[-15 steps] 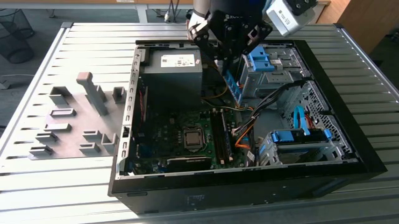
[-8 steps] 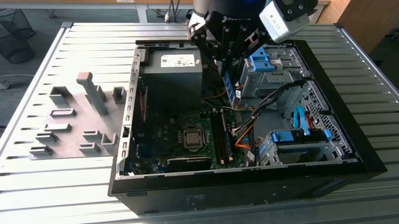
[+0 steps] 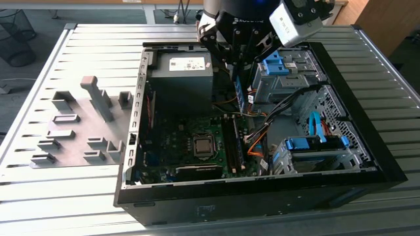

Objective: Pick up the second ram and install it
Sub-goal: 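Insert the second ram into the second slot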

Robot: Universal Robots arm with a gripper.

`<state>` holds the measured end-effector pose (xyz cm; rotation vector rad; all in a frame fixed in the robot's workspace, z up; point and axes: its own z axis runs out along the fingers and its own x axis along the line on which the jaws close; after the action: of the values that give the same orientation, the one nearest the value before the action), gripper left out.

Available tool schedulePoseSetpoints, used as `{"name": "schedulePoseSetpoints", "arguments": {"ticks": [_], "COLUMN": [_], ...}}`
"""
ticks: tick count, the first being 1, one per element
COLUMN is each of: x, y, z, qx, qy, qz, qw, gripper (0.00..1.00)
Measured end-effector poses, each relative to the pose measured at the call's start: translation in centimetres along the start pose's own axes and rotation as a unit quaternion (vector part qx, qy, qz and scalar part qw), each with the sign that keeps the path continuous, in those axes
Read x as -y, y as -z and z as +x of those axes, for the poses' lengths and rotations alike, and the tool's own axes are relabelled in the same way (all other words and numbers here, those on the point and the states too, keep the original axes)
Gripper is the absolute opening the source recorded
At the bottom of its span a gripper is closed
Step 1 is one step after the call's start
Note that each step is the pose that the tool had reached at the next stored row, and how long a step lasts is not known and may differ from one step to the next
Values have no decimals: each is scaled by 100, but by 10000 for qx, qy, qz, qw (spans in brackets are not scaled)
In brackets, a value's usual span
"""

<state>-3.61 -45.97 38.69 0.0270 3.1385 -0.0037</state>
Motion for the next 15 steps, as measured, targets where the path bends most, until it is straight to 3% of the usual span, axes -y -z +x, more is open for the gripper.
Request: {"name": "schedulePoseSetpoints", "arguments": {"ticks": [7,15], "x": [0,0], "y": [-31,-161], "z": [0,-3], "qx": [0,0], "qy": [0,0], "qz": [0,0], "qw": [10000,10000], "gripper": [14,14]}}
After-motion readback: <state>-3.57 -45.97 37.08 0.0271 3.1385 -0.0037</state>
